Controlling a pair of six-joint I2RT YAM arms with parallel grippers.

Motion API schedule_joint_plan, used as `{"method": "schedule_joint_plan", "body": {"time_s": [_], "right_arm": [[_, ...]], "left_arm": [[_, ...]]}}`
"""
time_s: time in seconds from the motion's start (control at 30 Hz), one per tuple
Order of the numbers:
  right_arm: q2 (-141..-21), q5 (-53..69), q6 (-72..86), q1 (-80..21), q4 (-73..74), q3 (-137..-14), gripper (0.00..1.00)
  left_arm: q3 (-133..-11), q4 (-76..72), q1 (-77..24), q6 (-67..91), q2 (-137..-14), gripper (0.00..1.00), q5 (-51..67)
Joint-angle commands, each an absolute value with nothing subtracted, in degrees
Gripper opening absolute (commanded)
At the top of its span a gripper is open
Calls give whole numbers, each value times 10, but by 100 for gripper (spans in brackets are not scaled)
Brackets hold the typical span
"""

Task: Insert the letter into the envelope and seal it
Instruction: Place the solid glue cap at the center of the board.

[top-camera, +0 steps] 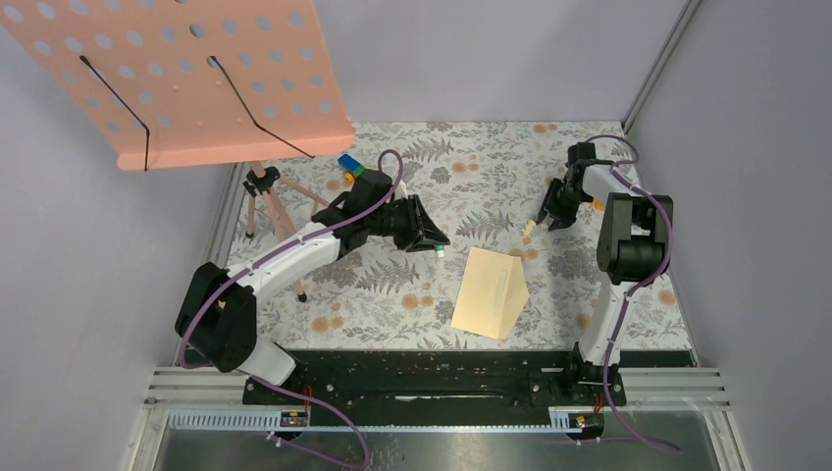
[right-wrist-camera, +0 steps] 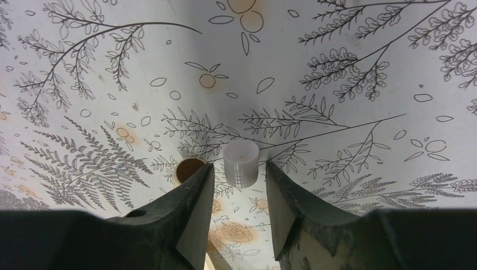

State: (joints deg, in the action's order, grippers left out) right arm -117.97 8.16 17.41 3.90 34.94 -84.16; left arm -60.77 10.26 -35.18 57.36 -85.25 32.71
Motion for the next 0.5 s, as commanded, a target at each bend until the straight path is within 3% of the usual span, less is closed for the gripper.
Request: {"method": "schedule_joint_plan", "body": {"time_s": [0.0,0.23,0.47], "right_arm": [[-1146,94,171,34,335,-817,47],[-1105,62,170,34,332,-799,57],[-1037,52,180,35,332,-792,58]], "left_arm": [[-631,100,-353,565,-843,0,312],[-634,130,-353,547,-832,0,295],[-631,131,-355,548,-828,0,296]]}}
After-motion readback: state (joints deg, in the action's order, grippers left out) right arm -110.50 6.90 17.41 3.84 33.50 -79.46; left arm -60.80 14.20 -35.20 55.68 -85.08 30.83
